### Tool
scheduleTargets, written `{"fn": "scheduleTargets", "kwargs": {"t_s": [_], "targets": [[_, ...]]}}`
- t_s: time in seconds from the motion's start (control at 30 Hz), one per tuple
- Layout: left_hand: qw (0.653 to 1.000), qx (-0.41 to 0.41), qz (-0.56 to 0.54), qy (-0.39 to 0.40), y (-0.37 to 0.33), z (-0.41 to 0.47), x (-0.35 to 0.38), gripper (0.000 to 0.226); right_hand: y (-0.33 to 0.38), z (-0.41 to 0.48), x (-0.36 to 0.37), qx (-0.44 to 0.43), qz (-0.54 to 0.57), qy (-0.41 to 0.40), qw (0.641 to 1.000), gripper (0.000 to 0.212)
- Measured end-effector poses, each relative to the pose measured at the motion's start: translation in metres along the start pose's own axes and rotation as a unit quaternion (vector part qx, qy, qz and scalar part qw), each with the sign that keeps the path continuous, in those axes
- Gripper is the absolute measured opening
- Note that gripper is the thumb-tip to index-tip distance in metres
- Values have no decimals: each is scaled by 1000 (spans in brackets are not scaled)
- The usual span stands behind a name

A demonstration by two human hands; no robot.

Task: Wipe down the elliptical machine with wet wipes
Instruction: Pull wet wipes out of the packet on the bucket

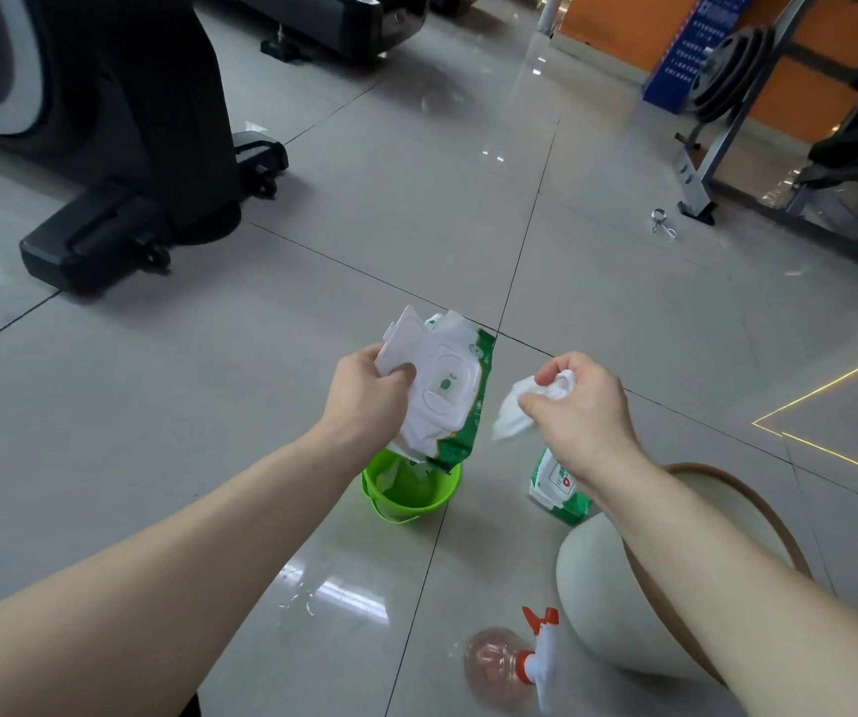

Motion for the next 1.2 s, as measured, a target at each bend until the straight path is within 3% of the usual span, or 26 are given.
{"fn": "scheduleTargets", "kwargs": {"t_s": [0.17,0.3,0.4,0.73,0.93,1.2], "targets": [[999,-18,-44,-21,-2,-1,-1,18,-2,-3,5,8,-26,44,999,29],[998,-21,-64,-11,-2,-5,1,17,-2,-7,20,29,-3,80,996,12],[998,-11,-54,2,-2,-8,3,17,1,-10,28,47,-34,104,993,44],[997,9,-52,65,-2,-19,11,20,0,-6,37,111,10,102,988,88],[993,19,-56,103,-3,-20,13,19,-6,-1,26,134,67,95,984,57],[990,18,-76,116,-4,-15,10,14,-9,5,14,129,113,107,979,48]]}}
Point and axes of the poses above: each hand's wrist, its own z-axis towards the middle knuckle, its own x-axis out of the palm, y = z × x, the point moved 1 cm from there along z, towards the middle knuckle, and after that the axes turned 15 degrees about -z, right-handed, at the moved point
